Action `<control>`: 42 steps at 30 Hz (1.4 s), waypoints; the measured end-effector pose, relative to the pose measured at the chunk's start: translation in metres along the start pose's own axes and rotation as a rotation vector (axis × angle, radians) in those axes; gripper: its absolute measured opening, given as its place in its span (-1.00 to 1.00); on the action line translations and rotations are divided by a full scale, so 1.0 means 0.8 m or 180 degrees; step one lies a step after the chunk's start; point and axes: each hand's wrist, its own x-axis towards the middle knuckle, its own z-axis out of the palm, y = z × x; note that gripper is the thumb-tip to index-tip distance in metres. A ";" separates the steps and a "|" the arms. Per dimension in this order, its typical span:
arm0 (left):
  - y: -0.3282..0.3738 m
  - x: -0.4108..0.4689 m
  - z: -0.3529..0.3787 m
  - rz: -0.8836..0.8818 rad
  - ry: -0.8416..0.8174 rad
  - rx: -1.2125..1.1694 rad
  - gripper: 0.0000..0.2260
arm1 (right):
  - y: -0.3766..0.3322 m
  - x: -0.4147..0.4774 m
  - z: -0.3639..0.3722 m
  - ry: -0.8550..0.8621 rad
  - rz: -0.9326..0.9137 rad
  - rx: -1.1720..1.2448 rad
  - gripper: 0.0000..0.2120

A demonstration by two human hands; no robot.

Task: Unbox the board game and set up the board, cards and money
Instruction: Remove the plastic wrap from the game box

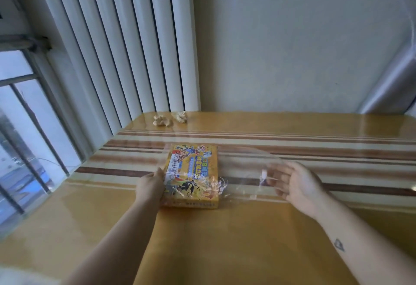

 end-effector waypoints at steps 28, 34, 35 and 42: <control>-0.016 -0.044 -0.009 0.2435 -0.0814 0.1944 -0.69 | 0.023 -0.009 -0.011 0.0662 -0.0833 -0.2173 -0.86; -0.025 -0.010 -0.032 0.1710 -0.1385 0.1434 -0.54 | 0.001 -0.016 -0.018 0.0684 -0.0853 -0.1910 -0.86; -0.023 -0.007 -0.040 0.1502 -0.1629 0.1308 -0.50 | -0.005 -0.014 -0.019 0.0771 -0.0851 -0.1655 -0.86; 0.021 -0.003 -0.021 0.0187 -0.1458 0.0410 -0.56 | -0.035 0.017 -0.007 0.0175 0.0325 0.0125 -0.62</control>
